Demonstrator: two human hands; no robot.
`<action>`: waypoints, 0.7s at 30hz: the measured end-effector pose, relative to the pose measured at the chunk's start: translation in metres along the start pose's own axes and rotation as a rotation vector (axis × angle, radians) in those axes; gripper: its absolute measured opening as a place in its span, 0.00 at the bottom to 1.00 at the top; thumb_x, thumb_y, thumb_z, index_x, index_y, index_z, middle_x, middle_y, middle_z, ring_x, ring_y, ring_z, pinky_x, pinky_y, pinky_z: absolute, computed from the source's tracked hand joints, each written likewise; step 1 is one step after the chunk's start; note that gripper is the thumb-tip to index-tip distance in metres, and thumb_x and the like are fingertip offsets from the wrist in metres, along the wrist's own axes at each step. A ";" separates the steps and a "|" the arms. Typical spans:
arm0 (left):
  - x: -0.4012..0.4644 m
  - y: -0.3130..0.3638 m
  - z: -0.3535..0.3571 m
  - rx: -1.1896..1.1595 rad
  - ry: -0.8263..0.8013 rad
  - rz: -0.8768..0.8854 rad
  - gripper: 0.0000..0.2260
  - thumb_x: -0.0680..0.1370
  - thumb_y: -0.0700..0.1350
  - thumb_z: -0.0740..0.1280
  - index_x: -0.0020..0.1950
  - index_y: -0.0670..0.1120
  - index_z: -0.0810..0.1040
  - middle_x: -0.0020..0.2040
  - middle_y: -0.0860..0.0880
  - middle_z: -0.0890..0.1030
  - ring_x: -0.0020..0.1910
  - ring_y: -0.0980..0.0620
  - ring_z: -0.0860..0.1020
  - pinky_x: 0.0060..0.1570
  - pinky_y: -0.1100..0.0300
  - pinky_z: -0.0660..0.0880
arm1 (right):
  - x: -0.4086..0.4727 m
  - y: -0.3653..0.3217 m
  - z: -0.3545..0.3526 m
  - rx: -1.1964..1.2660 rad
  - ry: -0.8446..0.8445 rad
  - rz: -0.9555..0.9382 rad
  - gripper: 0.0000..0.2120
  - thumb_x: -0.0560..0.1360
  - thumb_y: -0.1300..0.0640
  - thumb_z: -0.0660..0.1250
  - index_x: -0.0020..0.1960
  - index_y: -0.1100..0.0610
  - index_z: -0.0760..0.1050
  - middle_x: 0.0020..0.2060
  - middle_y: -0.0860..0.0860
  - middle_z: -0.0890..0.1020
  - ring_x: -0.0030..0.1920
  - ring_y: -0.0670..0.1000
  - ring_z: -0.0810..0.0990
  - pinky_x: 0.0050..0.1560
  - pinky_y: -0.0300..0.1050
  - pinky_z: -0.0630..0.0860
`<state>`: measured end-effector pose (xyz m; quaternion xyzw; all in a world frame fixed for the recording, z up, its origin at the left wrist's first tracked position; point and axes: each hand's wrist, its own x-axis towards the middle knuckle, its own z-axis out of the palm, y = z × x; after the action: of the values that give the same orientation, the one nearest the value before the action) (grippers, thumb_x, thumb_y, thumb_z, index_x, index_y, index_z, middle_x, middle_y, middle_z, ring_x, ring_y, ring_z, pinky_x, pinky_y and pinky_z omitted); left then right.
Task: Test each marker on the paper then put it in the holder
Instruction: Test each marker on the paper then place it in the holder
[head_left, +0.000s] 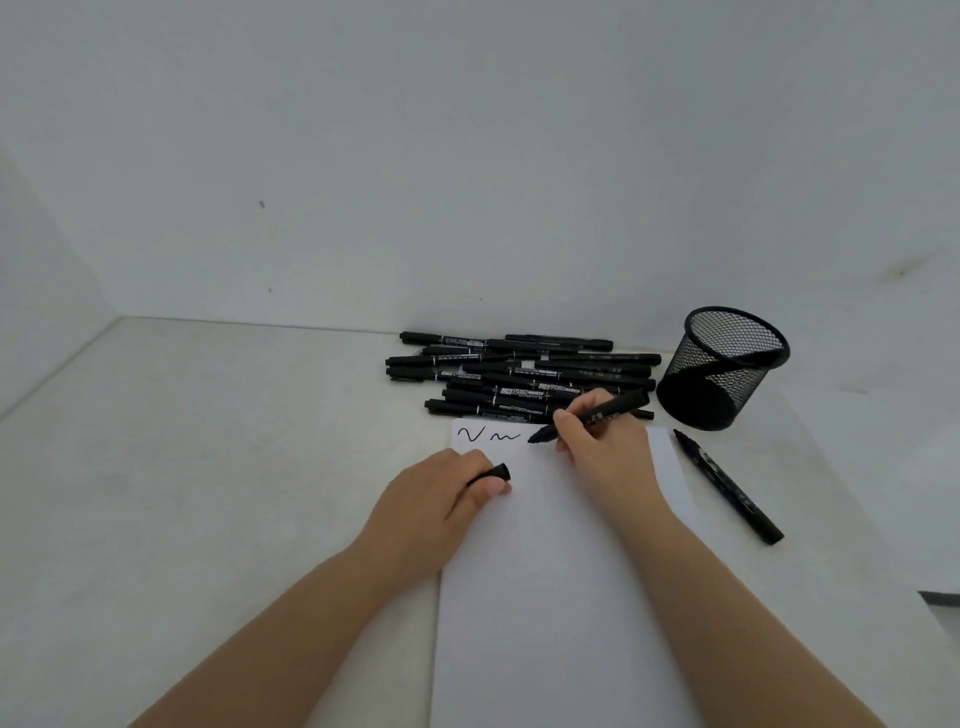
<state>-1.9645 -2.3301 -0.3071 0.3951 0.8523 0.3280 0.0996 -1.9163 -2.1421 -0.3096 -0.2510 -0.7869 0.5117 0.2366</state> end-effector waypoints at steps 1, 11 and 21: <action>0.001 0.000 0.000 -0.007 -0.005 -0.005 0.19 0.75 0.60 0.49 0.51 0.52 0.75 0.47 0.50 0.79 0.47 0.52 0.75 0.51 0.55 0.70 | 0.001 0.001 0.001 -0.022 -0.013 -0.015 0.07 0.70 0.54 0.66 0.34 0.47 0.71 0.27 0.48 0.80 0.28 0.43 0.75 0.31 0.35 0.70; 0.002 -0.003 0.001 -0.038 -0.006 -0.020 0.09 0.80 0.52 0.55 0.49 0.55 0.75 0.48 0.51 0.80 0.48 0.54 0.75 0.51 0.55 0.70 | 0.003 0.006 0.000 -0.087 0.015 -0.043 0.09 0.71 0.53 0.65 0.34 0.48 0.68 0.28 0.49 0.77 0.30 0.44 0.72 0.31 0.39 0.67; 0.001 0.000 0.000 -0.053 0.006 -0.036 0.09 0.80 0.52 0.56 0.49 0.52 0.75 0.48 0.51 0.81 0.48 0.51 0.76 0.50 0.52 0.71 | -0.008 -0.013 -0.021 0.245 0.218 0.016 0.07 0.73 0.59 0.67 0.38 0.50 0.72 0.28 0.47 0.74 0.29 0.45 0.72 0.33 0.37 0.69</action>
<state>-1.9650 -2.3292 -0.3073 0.3758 0.8506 0.3499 0.1133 -1.8989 -2.1377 -0.2906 -0.2805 -0.6862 0.5754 0.3454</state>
